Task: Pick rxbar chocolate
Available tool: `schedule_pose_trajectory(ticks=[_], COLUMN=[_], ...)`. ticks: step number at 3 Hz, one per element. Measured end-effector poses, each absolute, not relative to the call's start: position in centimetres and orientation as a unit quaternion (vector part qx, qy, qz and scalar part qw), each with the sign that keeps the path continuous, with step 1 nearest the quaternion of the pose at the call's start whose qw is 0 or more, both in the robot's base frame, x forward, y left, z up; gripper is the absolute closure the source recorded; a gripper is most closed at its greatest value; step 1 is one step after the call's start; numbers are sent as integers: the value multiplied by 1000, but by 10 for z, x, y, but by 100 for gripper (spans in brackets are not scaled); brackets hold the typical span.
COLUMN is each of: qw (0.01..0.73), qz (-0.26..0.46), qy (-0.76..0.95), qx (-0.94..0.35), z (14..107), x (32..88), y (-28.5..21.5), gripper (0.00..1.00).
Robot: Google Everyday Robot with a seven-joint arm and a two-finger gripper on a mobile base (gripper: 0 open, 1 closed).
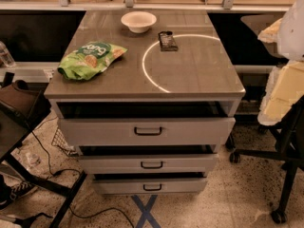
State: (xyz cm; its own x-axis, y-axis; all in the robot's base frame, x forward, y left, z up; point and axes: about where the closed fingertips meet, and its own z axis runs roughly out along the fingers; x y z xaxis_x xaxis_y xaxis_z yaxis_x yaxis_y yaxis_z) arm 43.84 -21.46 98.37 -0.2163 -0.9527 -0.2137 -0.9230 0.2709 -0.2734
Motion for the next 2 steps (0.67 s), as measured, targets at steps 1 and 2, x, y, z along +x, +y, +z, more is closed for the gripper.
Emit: schedule_pose_trajectory(ticks=[1, 2], qw=[171, 198], qz=[-43, -42], qy=[779, 776], qx=[-602, -598], z=[984, 984], x=[438, 456], y=[-215, -212], gripper=[0, 0])
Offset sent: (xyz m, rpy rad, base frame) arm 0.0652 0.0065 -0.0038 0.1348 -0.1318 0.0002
